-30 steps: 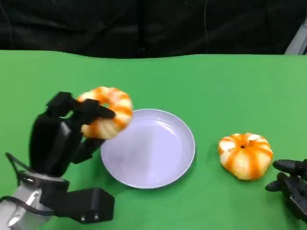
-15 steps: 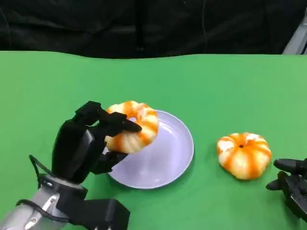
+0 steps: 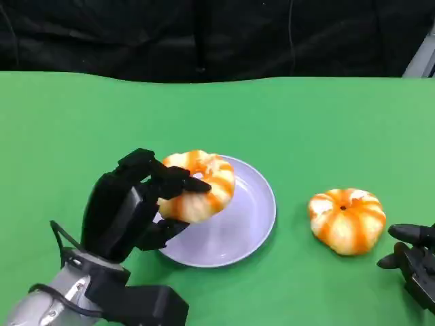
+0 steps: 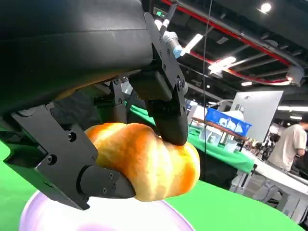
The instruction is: Grasp the bread from the table and place it into the plate.
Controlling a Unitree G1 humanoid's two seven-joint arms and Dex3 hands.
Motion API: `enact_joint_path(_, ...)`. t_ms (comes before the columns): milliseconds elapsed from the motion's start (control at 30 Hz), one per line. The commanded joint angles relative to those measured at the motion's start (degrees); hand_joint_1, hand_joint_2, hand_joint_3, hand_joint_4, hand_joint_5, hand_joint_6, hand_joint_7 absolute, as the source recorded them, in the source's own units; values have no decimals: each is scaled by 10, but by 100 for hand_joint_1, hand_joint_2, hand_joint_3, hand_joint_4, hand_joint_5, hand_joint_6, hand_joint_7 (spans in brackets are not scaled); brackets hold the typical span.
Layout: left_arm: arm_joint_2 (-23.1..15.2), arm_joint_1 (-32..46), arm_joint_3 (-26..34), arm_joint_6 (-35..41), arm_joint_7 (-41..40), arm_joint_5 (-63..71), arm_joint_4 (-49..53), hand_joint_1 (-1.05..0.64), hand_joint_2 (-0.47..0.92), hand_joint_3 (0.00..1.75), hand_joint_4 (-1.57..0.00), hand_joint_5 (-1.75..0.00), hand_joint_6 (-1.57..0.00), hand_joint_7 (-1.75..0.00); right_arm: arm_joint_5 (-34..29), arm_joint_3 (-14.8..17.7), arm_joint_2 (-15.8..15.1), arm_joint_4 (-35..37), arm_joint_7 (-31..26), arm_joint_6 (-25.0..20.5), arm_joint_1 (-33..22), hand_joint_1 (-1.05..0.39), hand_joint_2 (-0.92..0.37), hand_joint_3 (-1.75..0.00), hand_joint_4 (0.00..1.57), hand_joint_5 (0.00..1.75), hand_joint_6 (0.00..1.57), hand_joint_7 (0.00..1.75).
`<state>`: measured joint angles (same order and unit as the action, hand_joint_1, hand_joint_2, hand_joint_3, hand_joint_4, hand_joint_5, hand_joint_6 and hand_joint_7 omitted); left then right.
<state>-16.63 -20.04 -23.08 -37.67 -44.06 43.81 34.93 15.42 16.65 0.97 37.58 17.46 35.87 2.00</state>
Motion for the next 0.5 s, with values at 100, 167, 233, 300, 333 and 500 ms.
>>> enact_joint_path(100,25,-45,-25,-39,19,-3,89,2,67,47,-93,-109,-124,-36,7,2,-3,-1,-2,5,-2,-6,-92,-34,73,129,91,69)
enact_joint_path(167,27,-48,-25,-45,18,-3,98,2,68,45,-93,-110,-125,-33,6,1,-3,-2,-2,5,-2,-6,-92,-34,73,128,92,69)
enact_joint_path(233,27,-50,-25,-48,16,-2,102,2,69,44,-93,-110,-126,-32,6,1,-3,-2,-2,5,-2,-6,-92,-34,74,128,92,69)
enact_joint_path(300,28,-51,-25,-49,15,-2,105,2,69,43,-92,-110,-126,-31,6,1,-3,-2,-2,5,-2,-6,-92,-34,74,127,92,68)
enact_joint_path(333,28,-52,-25,-50,15,-2,105,2,69,42,-92,-110,-126,-31,6,1,-3,-2,-2,5,-2,-6,-92,-34,74,127,92,68)
enact_joint_path(500,30,-56,-27,-52,16,-1,117,3,71,40,-92,-110,-127,-28,4,0,-3,-4,-3,5,-3,-6,-92,-34,74,126,93,67)
